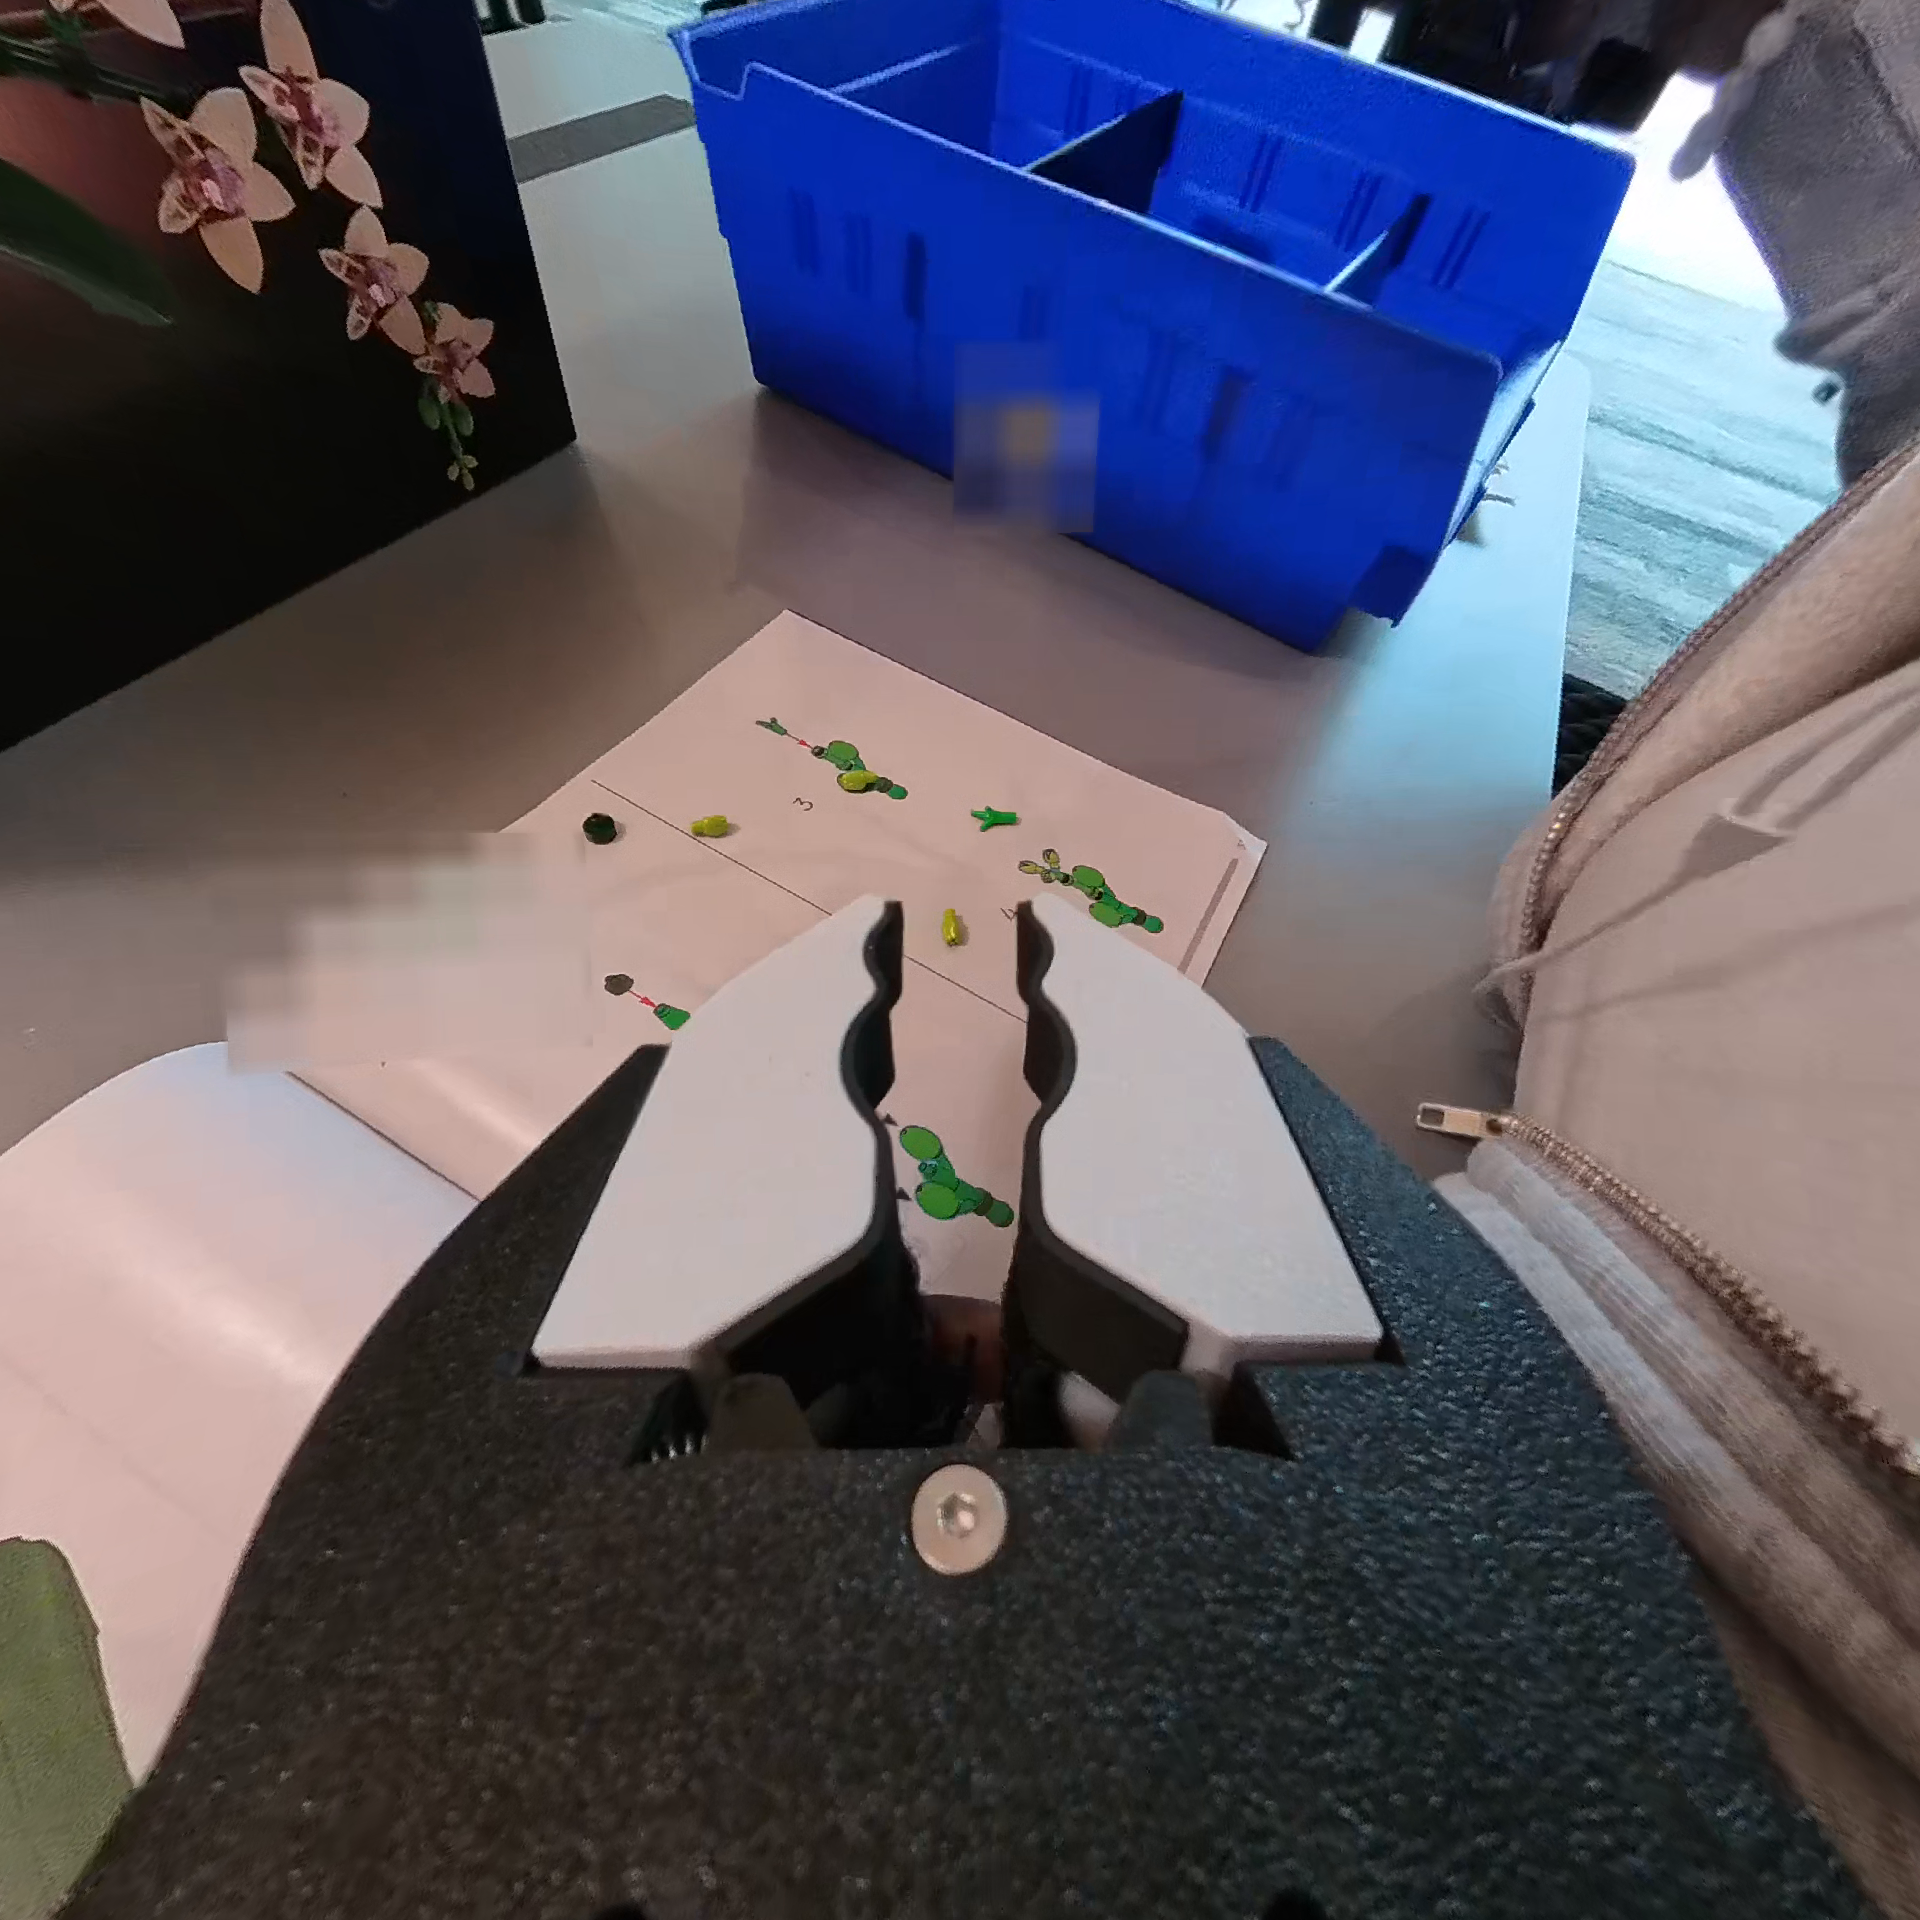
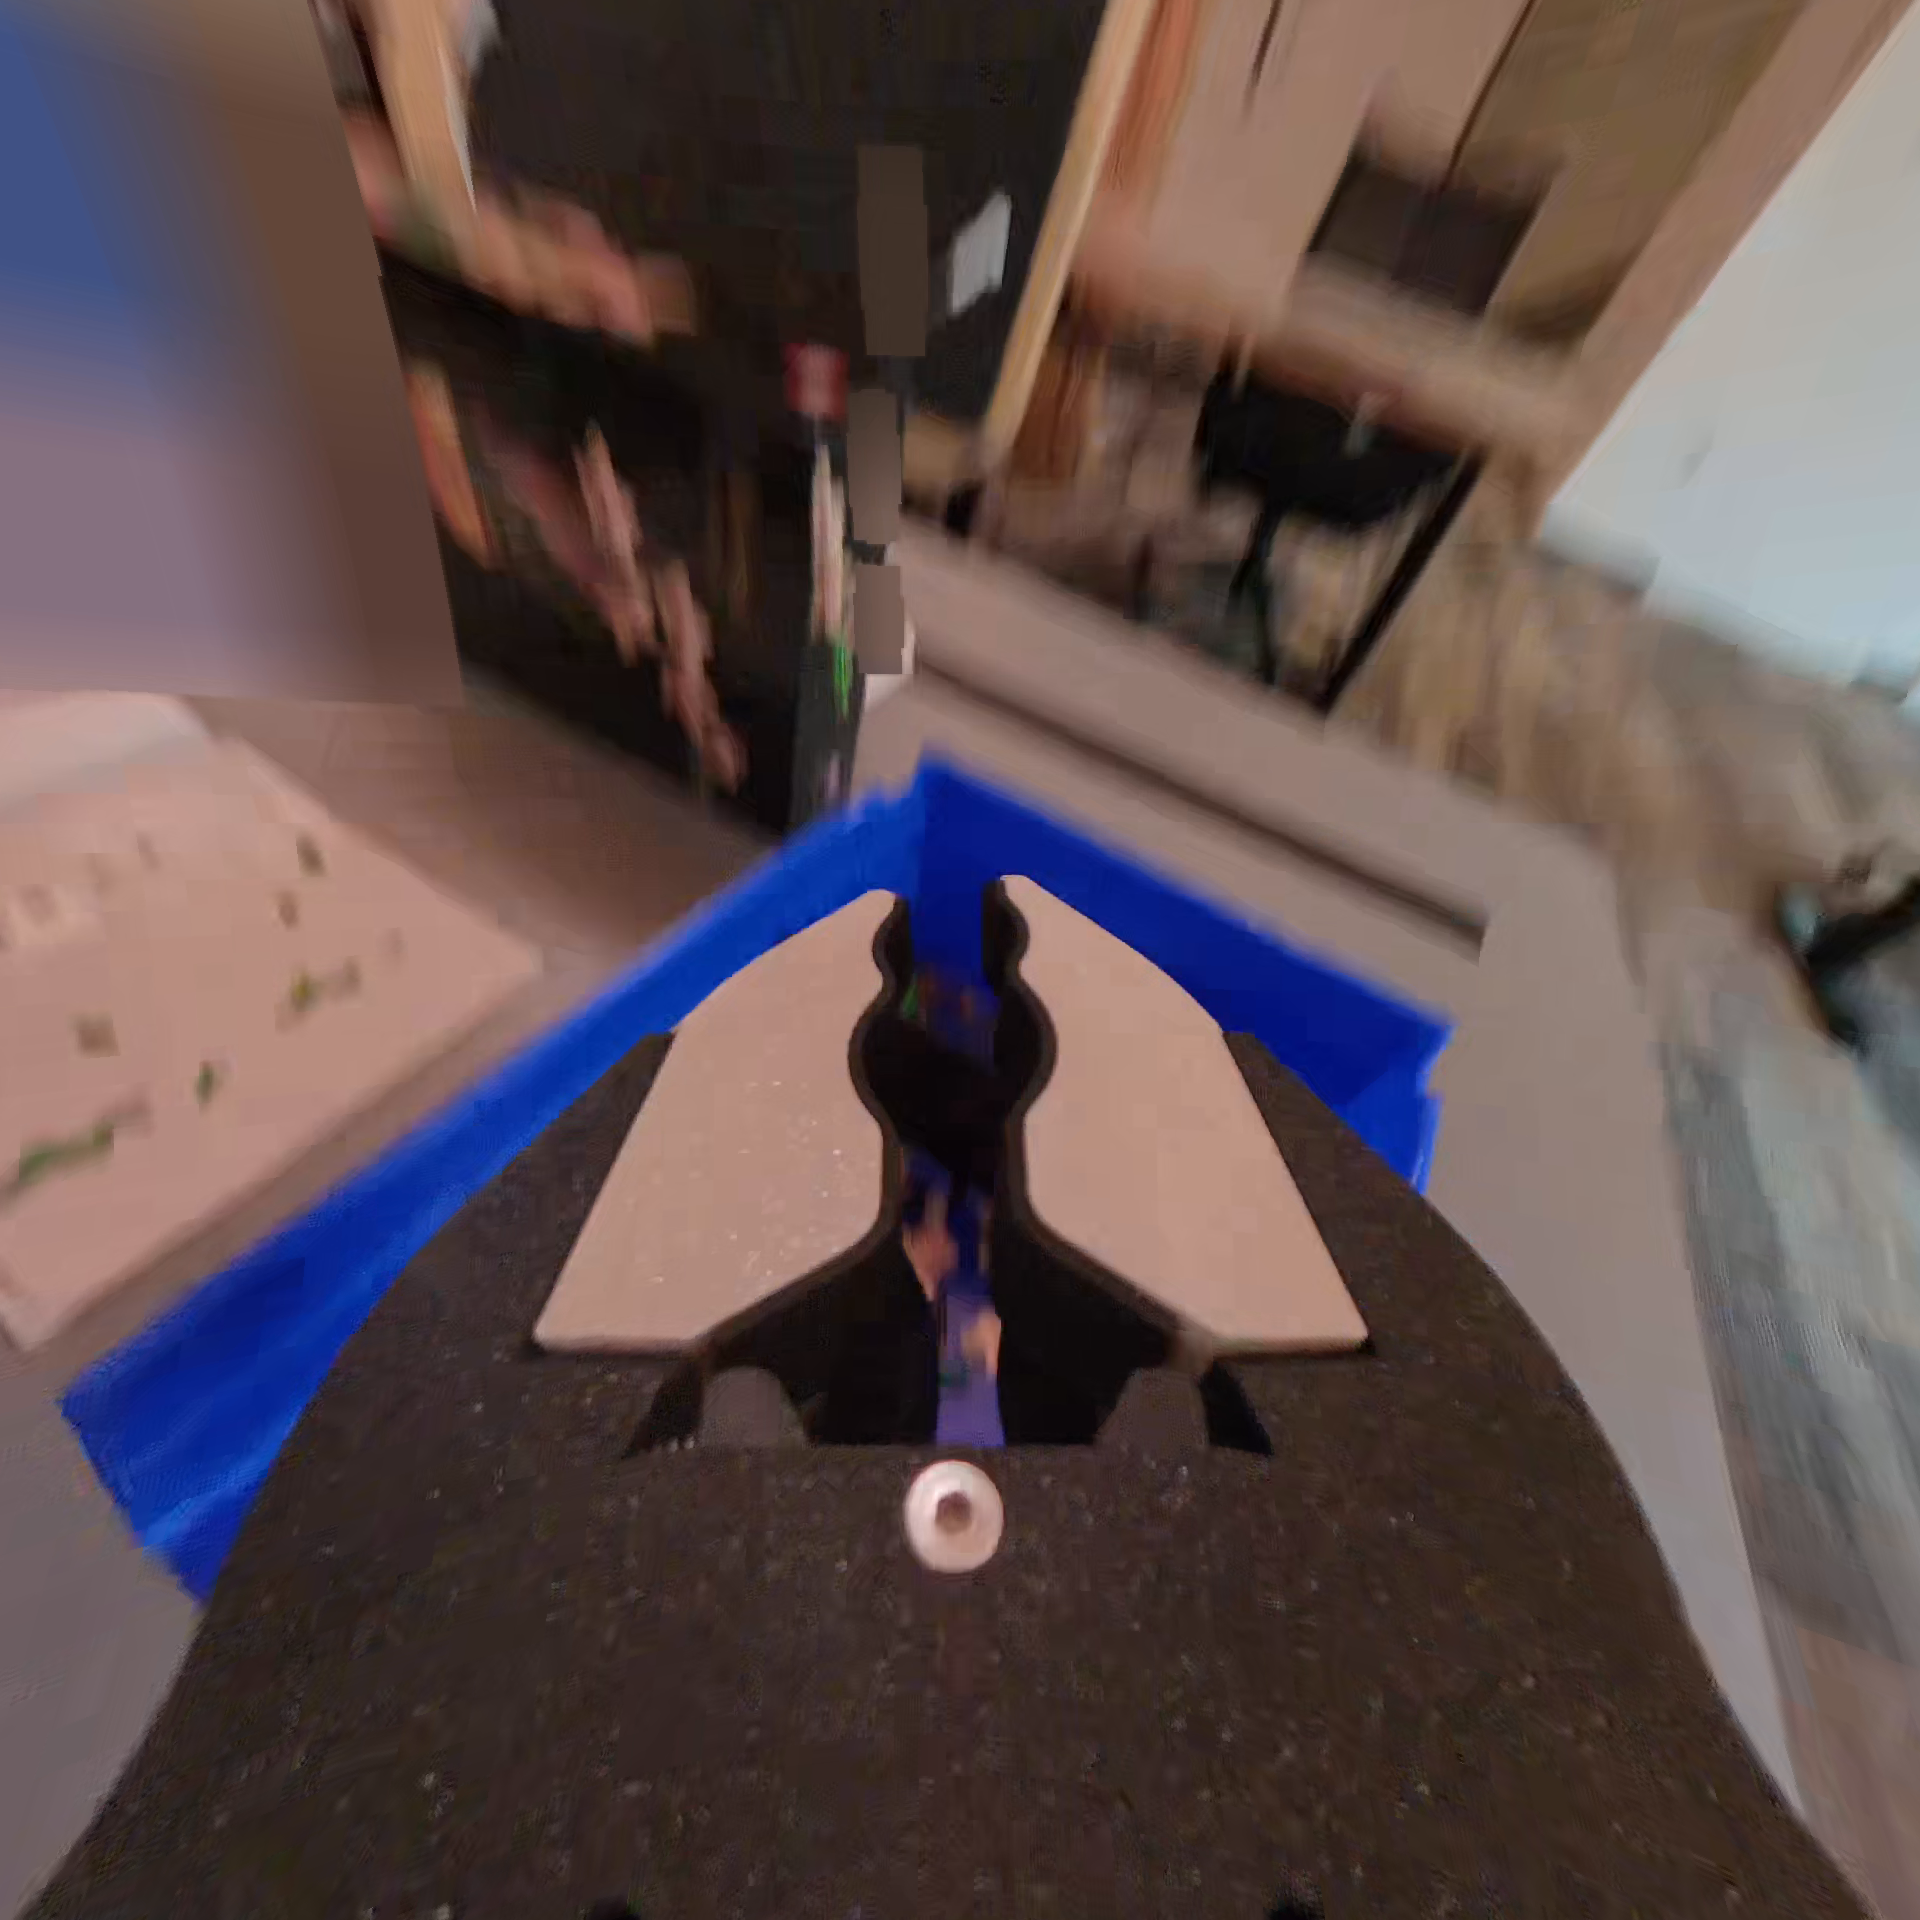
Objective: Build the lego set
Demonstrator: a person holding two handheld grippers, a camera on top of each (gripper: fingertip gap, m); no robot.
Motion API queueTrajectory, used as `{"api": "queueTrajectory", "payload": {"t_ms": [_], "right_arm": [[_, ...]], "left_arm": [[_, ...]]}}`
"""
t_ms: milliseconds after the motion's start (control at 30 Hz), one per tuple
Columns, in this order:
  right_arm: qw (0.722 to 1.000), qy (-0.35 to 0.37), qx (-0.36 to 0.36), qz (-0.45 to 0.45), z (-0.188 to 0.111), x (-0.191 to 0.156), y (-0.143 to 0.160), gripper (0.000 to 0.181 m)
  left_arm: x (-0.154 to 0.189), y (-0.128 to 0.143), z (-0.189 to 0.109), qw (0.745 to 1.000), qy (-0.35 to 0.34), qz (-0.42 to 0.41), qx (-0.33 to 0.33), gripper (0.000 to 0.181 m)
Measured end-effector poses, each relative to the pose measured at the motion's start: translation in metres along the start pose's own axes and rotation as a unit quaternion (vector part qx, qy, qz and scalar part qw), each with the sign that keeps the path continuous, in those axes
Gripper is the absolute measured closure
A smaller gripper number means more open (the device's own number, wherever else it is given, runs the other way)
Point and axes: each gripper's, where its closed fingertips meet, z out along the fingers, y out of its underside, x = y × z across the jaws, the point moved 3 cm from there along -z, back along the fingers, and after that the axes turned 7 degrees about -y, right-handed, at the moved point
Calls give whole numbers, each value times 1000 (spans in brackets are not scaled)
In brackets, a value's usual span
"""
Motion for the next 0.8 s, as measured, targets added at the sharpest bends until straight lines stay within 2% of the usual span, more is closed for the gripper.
{"api": "queueTrajectory", "payload": {"t_ms": [67, 133, 167, 200, 233, 367, 400, 433, 500, 567, 633, 733, 767, 800], "right_arm": [[991, 8, 131, -8, -27, 0, -26, 163], [982, -1, 187, -2, -49, 2, -34, 155], [981, -8, 193, -9, -57, 2, -34, 143], [981, -10, 192, -24, -63, 2, -32, 132], [982, -4, 186, -41, -69, 2, -30, 130], [982, -9, 165, -90, -84, -3, -22, 143], [984, -7, 147, -96, -85, -1, -18, 155], [987, -2, 124, -104, -85, 2, -12, 180], [994, 4, 64, -93, -84, 12, 0, 181], [996, 12, 36, -86, -83, 19, 5, 181], [995, 9, 55, -87, -81, 18, 4, 175], [994, -26, 73, -72, -76, 12, 9, 153], [994, -43, 65, -70, -75, 9, 14, 157], [994, -62, 52, -75, -73, 6, 18, 173]], "left_arm": [[-1, -3, 0, 1000, -1, -5, 6, 162], [-2, -6, 1, 1000, -6, -2, 11, 162], [-2, -8, 2, 1000, -9, 0, 12, 162], [-3, -10, 4, 1000, -14, 2, 14, 162], [-4, -12, 7, 1000, -19, 4, 16, 163], [3, -24, 18, 999, -23, 31, 34, 161], [5, -26, 21, 998, -24, 39, 34, 160], [7, -27, 24, 998, -24, 46, 31, 159], [10, -29, 30, 998, -24, 57, 27, 158], [12, -28, 35, 998, -23, 59, 18, 158], [14, -28, 39, 998, -19, 57, 9, 158], [13, -31, 44, 998, -18, 55, 0, 158], [12, -32, 45, 998, -21, 56, -3, 157], [11, -34, 47, 998, -25, 57, -4, 157]]}}
